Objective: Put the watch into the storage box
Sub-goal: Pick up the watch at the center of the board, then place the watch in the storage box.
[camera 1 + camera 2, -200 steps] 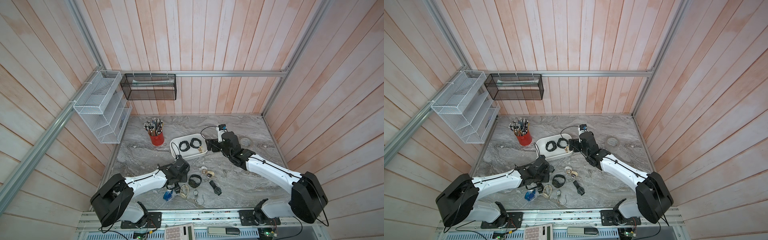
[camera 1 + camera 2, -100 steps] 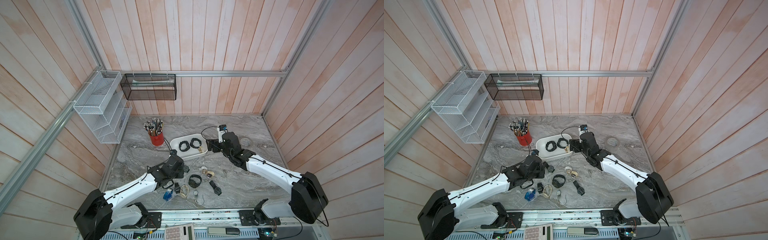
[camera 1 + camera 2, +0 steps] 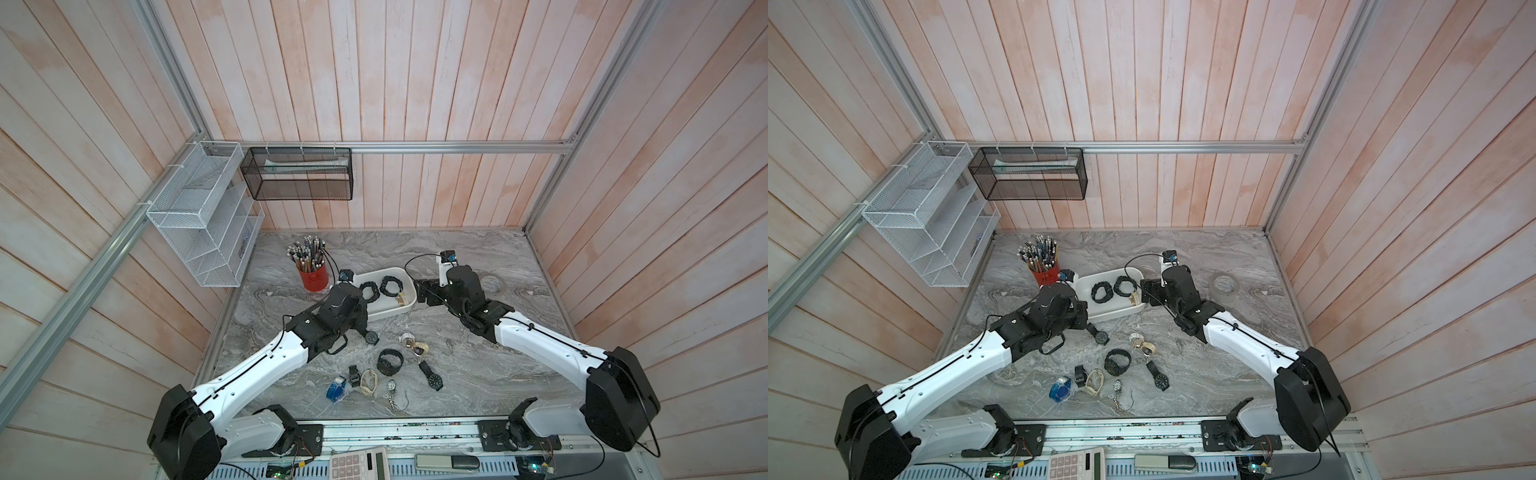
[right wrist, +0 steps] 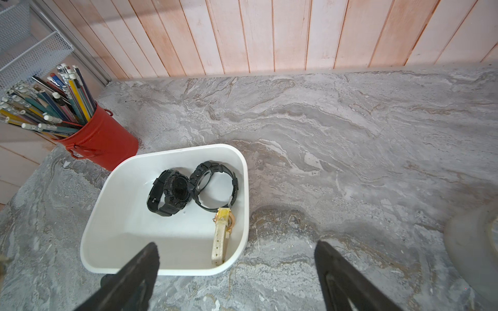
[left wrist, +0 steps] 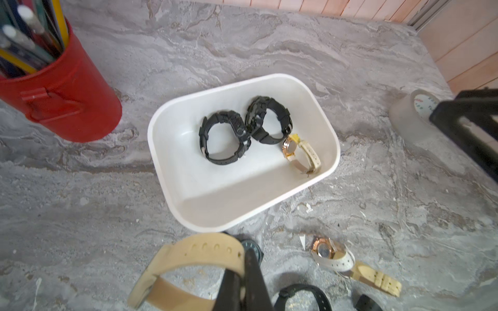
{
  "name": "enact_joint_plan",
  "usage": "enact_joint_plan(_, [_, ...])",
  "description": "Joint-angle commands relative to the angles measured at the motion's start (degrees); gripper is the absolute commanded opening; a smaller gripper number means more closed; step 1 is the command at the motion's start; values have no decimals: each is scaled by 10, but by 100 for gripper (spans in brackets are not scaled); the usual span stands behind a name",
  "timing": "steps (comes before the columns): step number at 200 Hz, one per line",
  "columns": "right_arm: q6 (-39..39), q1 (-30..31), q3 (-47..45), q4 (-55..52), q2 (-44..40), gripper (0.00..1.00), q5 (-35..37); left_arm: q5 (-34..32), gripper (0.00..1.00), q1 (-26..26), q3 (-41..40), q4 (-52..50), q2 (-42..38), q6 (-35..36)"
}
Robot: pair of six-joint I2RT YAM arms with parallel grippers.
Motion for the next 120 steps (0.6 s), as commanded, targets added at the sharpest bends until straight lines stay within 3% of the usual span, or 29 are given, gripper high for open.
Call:
enact_joint_plan(1, [-1, -6, -8, 4, -17, 92, 15, 3, 0, 13, 31, 46, 34, 47])
enact_joint_plan(120, [-2, -25, -26, -2, -39, 92, 14, 65, 0, 64, 110, 132, 210, 84])
